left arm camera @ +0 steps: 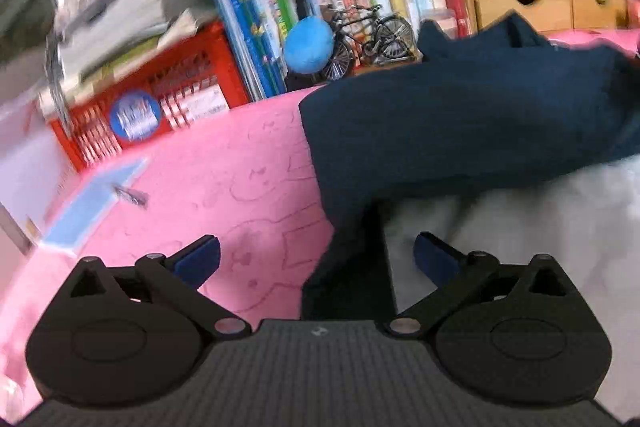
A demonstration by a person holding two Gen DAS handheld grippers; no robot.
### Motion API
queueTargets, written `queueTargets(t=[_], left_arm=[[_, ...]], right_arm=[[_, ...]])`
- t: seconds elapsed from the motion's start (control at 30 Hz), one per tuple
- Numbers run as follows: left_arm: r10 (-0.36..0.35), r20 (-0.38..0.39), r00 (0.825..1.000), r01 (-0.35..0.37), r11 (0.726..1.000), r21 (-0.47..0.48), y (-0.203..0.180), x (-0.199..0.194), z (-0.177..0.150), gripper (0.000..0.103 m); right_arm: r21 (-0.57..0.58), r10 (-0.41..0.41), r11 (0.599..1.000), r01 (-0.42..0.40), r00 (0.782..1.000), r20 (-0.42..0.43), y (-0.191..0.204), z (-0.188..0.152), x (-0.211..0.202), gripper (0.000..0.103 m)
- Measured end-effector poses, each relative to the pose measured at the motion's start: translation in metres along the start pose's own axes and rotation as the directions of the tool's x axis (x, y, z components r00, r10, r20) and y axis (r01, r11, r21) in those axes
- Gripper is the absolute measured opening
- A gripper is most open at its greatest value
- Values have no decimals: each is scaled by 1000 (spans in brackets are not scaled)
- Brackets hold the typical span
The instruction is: Fold clothes
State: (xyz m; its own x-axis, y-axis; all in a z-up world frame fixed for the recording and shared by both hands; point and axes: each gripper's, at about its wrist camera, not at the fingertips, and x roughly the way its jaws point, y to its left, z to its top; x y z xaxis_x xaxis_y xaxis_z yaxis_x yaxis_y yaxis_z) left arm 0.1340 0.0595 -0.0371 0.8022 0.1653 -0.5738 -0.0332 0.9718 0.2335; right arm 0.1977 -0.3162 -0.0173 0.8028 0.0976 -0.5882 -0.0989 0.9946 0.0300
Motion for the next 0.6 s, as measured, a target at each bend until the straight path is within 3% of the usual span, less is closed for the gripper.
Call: queueTargets(t=[0.07, 0.1, 0.17, 0.23, 0.3, 0.4, 0.5, 0.6], left_arm=[[69, -31, 997, -71, 995, -66, 19, 7, 0, 103], [46, -48, 998, -50, 994, -100, 29, 8, -2, 103], [2, -78, 997, -14, 988, -156, 44, 6, -7, 103], [-10, -90, 996, -3, 989, -148, 47, -8, -14, 103], [-10, -78, 997, 1, 994, -111, 43, -29, -20, 103], [-9, -35, 999, 6, 997, -79, 37, -62, -24, 103], [-112, -3, 994, 111, 987, -118, 31, -85, -20, 103], [-239, -19, 971, 235, 966, -108, 10, -101, -15, 103]], right_arm=[[11, -82, 997, 83, 995, -49, -11, 4, 17, 74], [14, -118, 993, 119, 991, -69, -16, 5, 23, 70], [19, -91, 996, 91, 996, -1, -20, 5, -8, 70], [22, -64, 998, 63, 996, 67, -23, 6, -39, 88], [8, -45, 999, 45, 988, 147, -23, -3, -76, 99], [-10, -27, 1000, 30, 977, 210, -23, -33, -123, 101], [-12, 43, 999, -42, 973, 228, -18, -59, -159, 101], [-35, 56, 998, -49, 963, 263, -3, -78, -194, 102]])
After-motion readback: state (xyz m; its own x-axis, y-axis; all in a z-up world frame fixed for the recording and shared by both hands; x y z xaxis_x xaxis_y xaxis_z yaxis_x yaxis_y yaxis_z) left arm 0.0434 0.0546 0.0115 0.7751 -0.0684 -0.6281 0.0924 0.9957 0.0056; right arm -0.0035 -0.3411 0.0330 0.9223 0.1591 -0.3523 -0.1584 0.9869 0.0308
